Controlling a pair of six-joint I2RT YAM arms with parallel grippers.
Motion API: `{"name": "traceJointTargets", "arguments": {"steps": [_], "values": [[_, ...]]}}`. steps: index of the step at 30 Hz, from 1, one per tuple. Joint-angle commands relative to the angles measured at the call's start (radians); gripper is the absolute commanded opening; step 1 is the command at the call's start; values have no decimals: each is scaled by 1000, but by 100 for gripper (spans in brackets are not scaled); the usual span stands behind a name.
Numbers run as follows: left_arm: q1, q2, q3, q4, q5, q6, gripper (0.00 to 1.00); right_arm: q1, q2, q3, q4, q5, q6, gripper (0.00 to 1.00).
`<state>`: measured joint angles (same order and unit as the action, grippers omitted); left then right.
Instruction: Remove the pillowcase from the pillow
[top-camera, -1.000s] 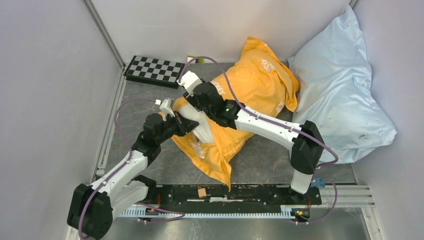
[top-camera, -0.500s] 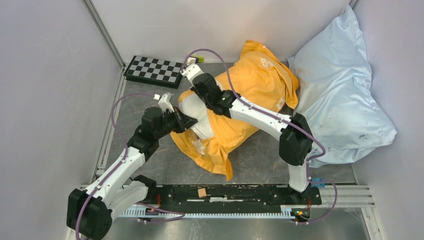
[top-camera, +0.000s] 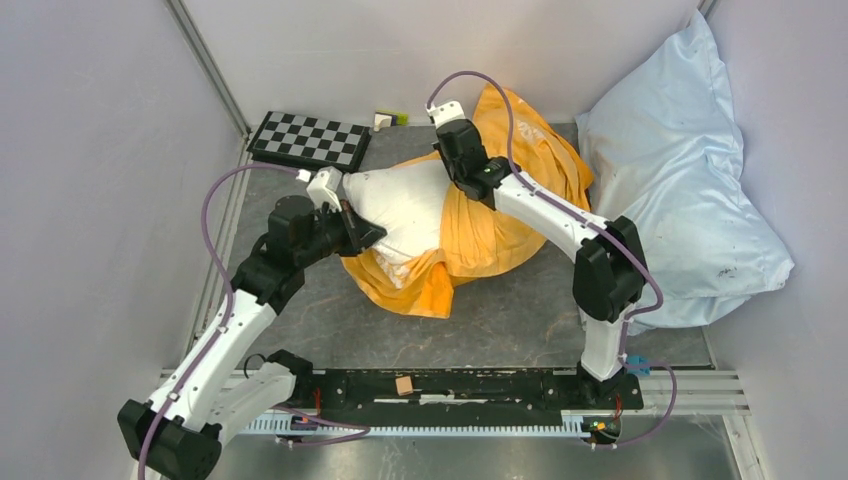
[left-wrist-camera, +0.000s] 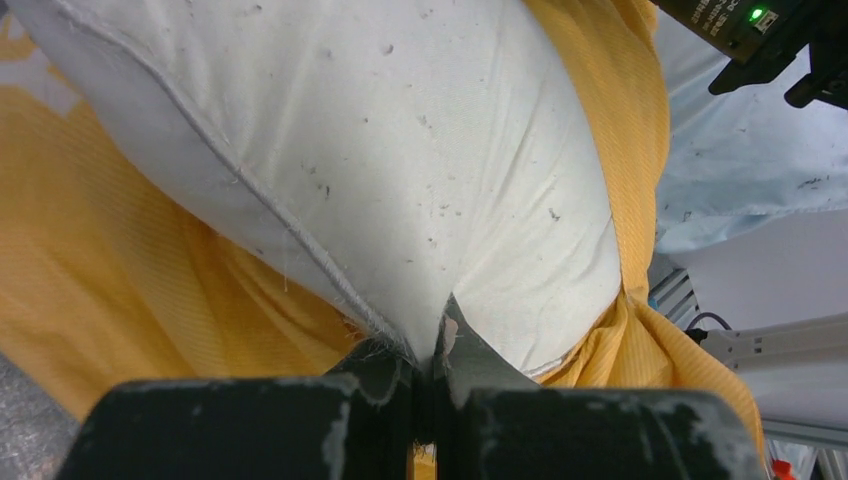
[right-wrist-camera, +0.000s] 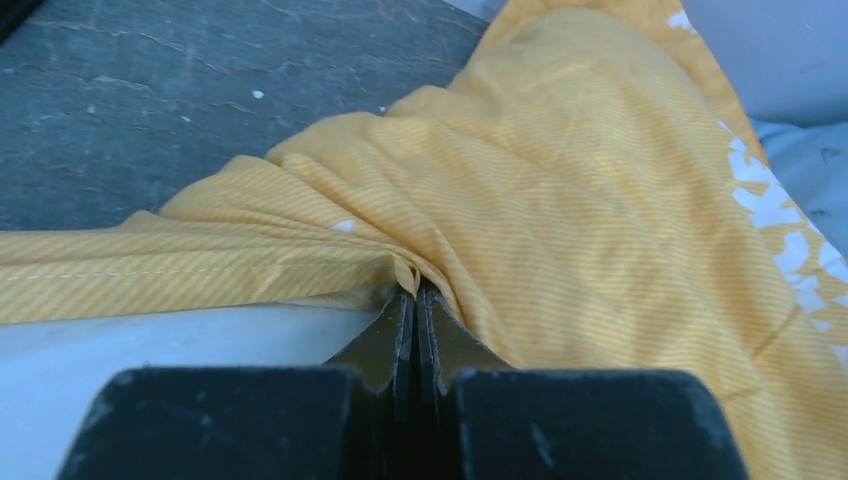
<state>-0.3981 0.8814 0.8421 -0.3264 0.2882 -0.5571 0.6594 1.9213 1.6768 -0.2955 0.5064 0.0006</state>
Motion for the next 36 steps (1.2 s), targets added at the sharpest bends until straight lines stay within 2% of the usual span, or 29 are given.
{"name": "traceJointTargets", "arguments": {"steps": [1,3,6,9,11,15,16,17,23,28,36], "values": [[5,-75,111,-51,-25,59,2,-121,-58,-78,-78,240,19,5],[11,-67,121,-71,-59,38,2,-137,-92,-84,-98,244,45,11],[11,-23,136,-53,-43,8,2,-125,-219,-197,-27,23,11,45],[11,24,138,2,-8,-24,2,-75,-368,-328,69,-124,9,72],[10,49,141,36,10,-49,2,-10,-408,-326,36,-117,8,77],[10,79,169,49,19,-67,2,140,-456,-324,-45,2,-24,80],[8,84,178,49,19,-67,2,171,-479,-346,-41,15,-23,83],[10,88,185,48,17,-67,2,188,-507,-371,-37,22,-14,95],[10,116,224,33,33,-76,2,289,-646,-478,-26,5,36,98],[8,113,238,29,9,-115,2,373,-636,-518,-68,32,93,98],[10,129,263,-12,-36,-126,2,525,-688,-668,-25,5,165,98]]}}
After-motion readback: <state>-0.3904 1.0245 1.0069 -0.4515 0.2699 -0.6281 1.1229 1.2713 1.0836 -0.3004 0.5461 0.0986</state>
